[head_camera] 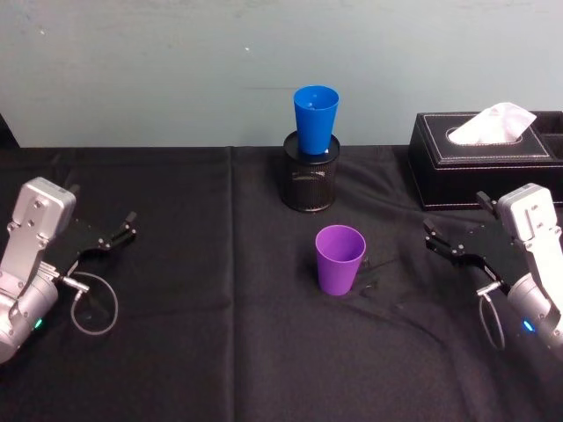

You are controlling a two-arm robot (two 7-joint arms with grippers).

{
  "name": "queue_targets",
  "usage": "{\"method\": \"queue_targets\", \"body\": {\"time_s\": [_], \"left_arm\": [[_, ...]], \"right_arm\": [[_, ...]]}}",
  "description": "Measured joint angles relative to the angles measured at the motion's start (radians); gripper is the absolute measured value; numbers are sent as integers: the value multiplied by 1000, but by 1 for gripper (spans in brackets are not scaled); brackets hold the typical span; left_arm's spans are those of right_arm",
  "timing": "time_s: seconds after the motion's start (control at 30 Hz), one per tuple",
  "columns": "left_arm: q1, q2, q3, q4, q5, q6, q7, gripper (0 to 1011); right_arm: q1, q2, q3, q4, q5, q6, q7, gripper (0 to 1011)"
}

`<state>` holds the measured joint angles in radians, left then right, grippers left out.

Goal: Pick up one cup with a gripper and tap it against the other cup.

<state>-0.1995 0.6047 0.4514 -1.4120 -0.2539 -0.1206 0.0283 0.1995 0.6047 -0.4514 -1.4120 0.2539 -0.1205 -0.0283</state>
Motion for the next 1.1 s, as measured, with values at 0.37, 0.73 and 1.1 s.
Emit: {"method": "queue_targets", "body": {"time_s": [0.37,0.73,1.1], "left_arm": [[0,0,0,0,0,0,0,1000],[0,0,0,0,0,0,0,1000],[0,0,0,0,0,0,0,1000]], "right_arm": [[0,0,0,0,0,0,0,1002],[-10,-1,22,-31,-6,-11,16,1002],[-150,41,92,-153,117,-60,132,1002]]}}
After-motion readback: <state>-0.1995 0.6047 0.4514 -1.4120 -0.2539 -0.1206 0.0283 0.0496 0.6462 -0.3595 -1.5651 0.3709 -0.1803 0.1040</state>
